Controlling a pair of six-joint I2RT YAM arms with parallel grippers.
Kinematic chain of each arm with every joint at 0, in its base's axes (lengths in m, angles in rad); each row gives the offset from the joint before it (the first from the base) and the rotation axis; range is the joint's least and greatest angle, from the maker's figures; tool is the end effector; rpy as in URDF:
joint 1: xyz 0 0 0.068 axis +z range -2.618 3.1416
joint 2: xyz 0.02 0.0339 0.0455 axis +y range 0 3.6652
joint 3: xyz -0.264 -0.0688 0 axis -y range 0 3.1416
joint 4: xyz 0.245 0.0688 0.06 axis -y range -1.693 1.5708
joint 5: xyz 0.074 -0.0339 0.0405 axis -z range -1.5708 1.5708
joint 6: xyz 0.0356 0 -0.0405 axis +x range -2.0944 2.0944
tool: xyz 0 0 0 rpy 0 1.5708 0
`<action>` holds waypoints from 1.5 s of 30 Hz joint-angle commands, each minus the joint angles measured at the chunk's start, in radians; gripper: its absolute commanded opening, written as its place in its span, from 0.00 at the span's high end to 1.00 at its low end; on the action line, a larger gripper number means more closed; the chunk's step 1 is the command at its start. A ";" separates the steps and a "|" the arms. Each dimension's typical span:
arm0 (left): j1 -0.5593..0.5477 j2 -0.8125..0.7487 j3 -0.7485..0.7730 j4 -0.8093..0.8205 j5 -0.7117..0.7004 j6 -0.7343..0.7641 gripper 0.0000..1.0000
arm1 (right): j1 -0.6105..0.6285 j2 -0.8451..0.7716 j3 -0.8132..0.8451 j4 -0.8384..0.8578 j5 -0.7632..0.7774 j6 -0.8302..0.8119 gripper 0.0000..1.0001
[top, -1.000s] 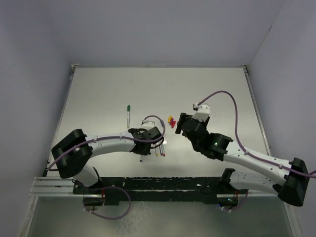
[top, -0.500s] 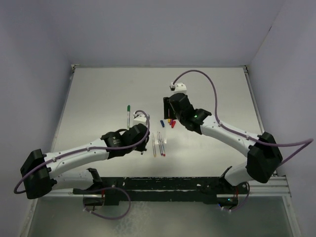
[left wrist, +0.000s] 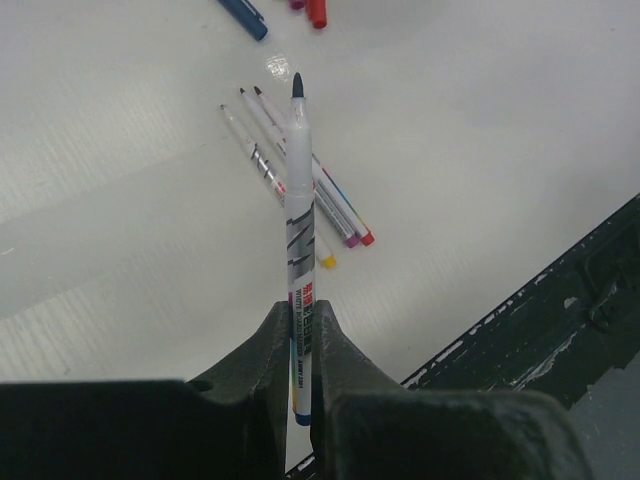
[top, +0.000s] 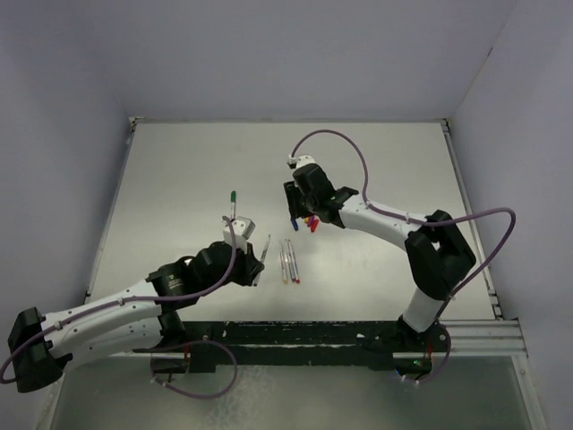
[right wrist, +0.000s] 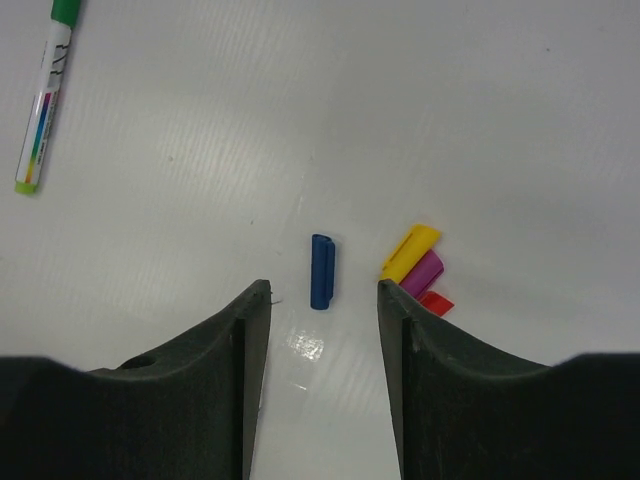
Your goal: Insert the pens into the pen caps
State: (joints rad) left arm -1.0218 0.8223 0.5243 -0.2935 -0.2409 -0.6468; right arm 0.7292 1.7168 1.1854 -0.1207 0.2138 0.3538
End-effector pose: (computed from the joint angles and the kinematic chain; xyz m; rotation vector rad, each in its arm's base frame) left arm 0.1024 -0.1511 0.2318 0.2737 2.2122 -0.6974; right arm 0.2932 0.2519 0.2362 -0.2994 2.2096 0.3629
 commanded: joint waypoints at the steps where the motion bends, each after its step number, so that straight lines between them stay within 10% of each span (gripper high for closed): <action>1: -0.002 -0.073 -0.031 0.095 0.046 0.051 1.00 | -0.029 0.020 0.030 0.066 -0.115 -0.029 0.51; 29: -0.002 -0.095 -0.078 0.170 0.123 0.053 1.00 | -0.037 0.232 0.093 0.002 -0.079 -0.052 0.75; 45: -0.002 -0.112 -0.079 0.154 0.087 0.047 1.00 | -0.011 0.222 0.014 -0.015 -0.082 -0.018 0.70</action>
State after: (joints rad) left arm -1.0218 0.7231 0.4450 -0.1734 -0.1360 -0.5983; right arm 0.7040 1.9503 1.2343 -0.0788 0.1146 0.3222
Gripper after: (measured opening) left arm 0.120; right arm 0.299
